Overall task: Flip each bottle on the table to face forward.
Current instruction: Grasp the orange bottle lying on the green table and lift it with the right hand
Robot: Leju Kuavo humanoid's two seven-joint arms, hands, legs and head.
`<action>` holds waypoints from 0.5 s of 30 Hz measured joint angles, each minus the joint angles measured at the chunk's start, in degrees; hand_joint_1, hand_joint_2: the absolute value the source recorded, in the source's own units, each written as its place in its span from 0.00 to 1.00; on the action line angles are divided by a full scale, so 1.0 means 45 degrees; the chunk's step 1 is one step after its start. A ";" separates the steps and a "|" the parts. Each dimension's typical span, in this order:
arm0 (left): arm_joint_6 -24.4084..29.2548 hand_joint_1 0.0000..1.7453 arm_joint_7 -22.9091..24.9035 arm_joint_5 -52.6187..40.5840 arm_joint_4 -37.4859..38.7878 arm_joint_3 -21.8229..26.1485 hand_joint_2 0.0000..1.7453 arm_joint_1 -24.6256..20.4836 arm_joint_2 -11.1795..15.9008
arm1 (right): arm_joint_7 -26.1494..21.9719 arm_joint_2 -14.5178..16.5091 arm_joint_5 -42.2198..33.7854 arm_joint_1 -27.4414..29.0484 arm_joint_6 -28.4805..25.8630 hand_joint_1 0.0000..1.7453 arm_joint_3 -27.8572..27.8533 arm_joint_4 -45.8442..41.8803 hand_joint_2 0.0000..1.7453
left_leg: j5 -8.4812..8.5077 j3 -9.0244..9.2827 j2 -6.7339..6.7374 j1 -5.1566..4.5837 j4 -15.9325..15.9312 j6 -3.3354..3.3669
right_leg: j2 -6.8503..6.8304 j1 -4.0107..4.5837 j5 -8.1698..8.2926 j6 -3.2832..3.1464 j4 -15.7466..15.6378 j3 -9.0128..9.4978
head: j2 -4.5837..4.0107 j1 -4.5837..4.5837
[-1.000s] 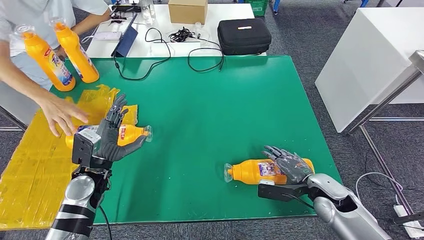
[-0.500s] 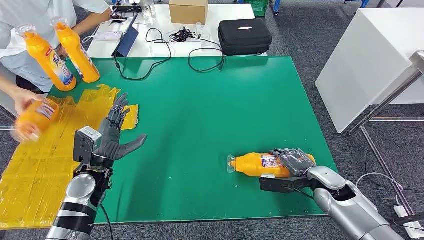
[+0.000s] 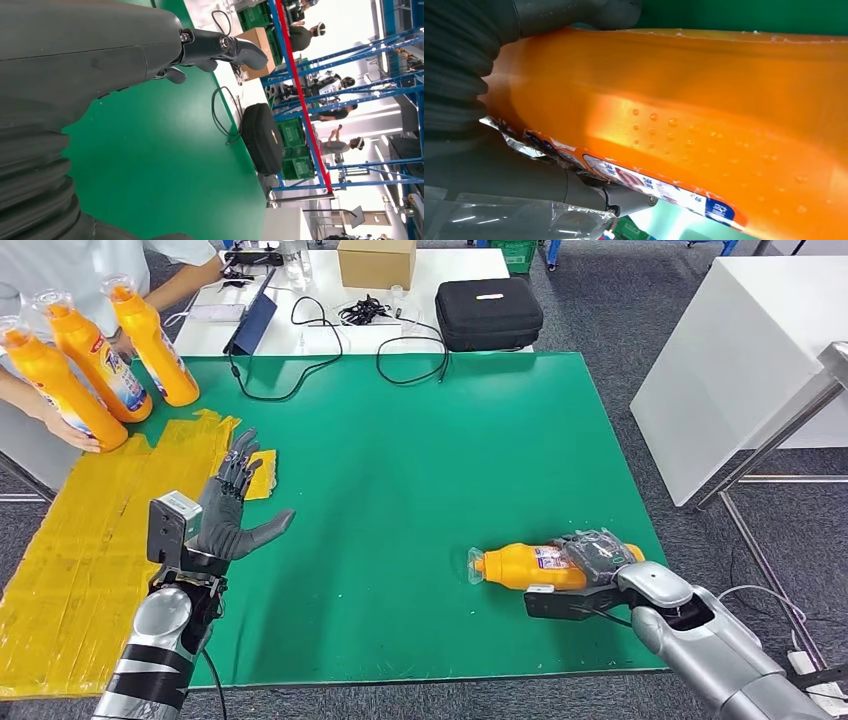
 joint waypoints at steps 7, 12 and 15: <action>-0.0055 0.00 -0.0001 0.0027 0.0000 0.0001 1.00 0.0003 0.0000 | 0.0042 0.0070 -0.0020 -0.0050 -0.0278 1.00 0.0053 0.0112 1.00 | 0.0000 -0.0001 -0.0001 0.0001 0.0000 0.0000 | 0.0000 0.0001 0.0000 0.0000 0.0001 0.0002 | 0.0000 0.0001; -0.0287 0.00 0.0007 0.0033 -0.0008 0.0000 1.00 0.0023 0.0000 | 0.0217 0.0667 -0.0371 0.0149 -0.1752 1.00 -0.0266 0.0249 1.00 | 0.0000 -0.0005 0.0009 0.0003 -0.0001 -0.0001 | 0.0001 0.0004 0.0001 0.0000 0.0004 0.0003 | 0.0000 0.0001; -0.0599 0.00 0.0227 -0.0020 -0.0063 -0.0026 1.00 0.0038 0.0000 | 0.0150 0.1626 -0.0791 0.0550 -0.3242 1.00 -0.1030 0.0144 1.00 | 0.0002 -0.0005 0.0010 0.0013 -0.0001 -0.0004 | 0.0001 0.0018 0.0001 -0.0002 0.0006 -0.0001 | 0.0000 0.0000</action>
